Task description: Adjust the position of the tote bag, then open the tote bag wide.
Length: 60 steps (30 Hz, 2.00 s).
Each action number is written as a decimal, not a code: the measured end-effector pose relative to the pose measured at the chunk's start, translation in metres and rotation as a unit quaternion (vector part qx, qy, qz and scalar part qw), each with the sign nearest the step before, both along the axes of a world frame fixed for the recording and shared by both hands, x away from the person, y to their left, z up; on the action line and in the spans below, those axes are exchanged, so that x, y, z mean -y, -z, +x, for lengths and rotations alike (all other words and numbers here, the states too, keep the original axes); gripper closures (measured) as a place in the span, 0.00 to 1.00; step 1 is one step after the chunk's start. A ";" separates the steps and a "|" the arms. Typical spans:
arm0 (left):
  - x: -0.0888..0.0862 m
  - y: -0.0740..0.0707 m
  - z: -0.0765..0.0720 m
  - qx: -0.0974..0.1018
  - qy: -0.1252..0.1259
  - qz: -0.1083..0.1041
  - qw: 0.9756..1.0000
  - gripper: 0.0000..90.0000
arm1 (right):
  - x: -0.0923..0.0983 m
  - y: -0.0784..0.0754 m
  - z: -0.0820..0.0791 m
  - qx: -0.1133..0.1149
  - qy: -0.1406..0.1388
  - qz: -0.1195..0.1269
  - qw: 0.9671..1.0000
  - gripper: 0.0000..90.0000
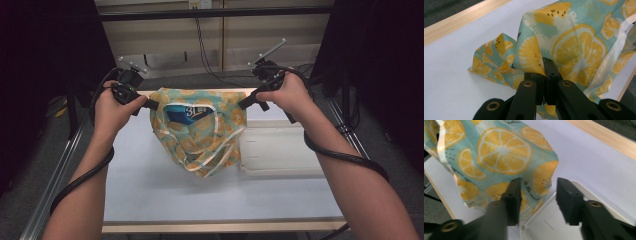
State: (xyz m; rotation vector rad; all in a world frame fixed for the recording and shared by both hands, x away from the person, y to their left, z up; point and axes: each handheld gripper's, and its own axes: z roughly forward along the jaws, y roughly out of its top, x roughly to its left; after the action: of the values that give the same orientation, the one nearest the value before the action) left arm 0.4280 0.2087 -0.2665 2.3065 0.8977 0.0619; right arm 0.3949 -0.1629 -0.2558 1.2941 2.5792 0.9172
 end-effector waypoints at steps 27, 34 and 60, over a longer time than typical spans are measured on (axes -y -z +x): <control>-0.002 0.004 -0.005 -0.003 -0.015 -0.011 1.000 0.99 | -0.019 -0.004 -0.002 0.069 -0.054 -0.019 0.996 0.25; -0.002 0.005 -0.003 -0.009 0.004 0.004 1.000 0.98 | -0.032 0.001 0.004 0.061 -0.057 -0.006 0.996 0.41; -0.016 0.001 -0.009 0.019 -0.024 -0.011 0.999 0.62 | -0.025 -0.029 0.007 0.015 -0.028 0.058 0.998 0.99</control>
State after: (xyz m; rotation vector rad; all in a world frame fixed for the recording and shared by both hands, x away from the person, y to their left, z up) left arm 0.4187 0.2252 -0.2673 2.2558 0.9293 0.1154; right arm 0.4015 -0.1382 -0.2268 1.2297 2.5865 1.1016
